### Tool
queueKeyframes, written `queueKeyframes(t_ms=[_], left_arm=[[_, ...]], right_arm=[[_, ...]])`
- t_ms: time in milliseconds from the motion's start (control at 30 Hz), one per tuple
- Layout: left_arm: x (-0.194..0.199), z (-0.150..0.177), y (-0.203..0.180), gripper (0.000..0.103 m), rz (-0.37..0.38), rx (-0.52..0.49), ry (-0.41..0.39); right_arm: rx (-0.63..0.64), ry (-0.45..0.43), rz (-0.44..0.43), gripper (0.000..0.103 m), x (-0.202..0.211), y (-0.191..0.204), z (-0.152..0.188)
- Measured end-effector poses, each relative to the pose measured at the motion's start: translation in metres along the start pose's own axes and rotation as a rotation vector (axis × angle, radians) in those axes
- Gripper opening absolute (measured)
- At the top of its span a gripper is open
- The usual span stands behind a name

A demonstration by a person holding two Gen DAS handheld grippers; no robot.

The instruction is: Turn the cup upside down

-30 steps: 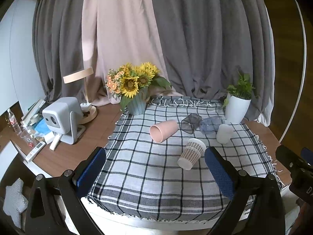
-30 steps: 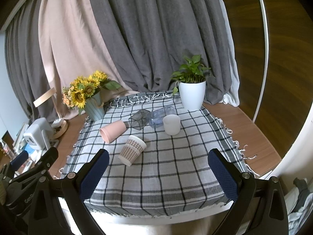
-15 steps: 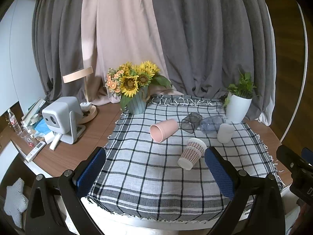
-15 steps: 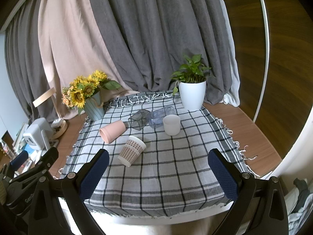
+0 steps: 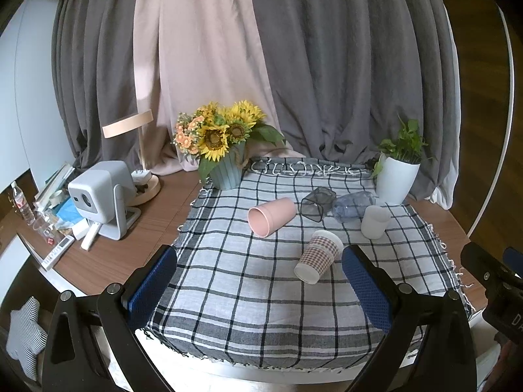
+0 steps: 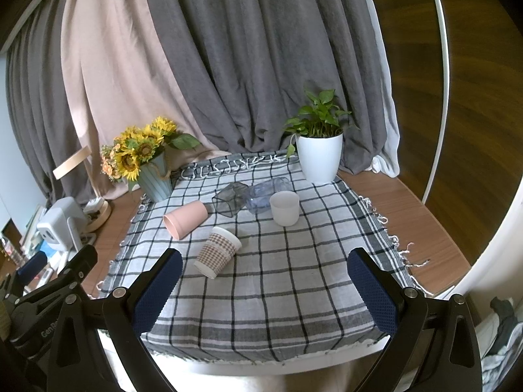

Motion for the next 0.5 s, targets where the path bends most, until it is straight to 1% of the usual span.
queueKeyframes(t_ms=[500], left_arm=[[-0.0063, 0.0022, -0.002, 0.103, 0.001, 0.002, 0.005]], right_arm=[[0.0, -0.003, 0.003, 0.102, -0.0017, 0.0003, -0.0001]])
Point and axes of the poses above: each gripper's, at about its wrist camera, not at the fingertips, and x roughly against the way its jaws point, y to its left, z to its underside, the point moved 8 cm from there along -x, roughly the way its jaws point, and after that the axes turned 5 degrees about y, right-handed, at the moved point
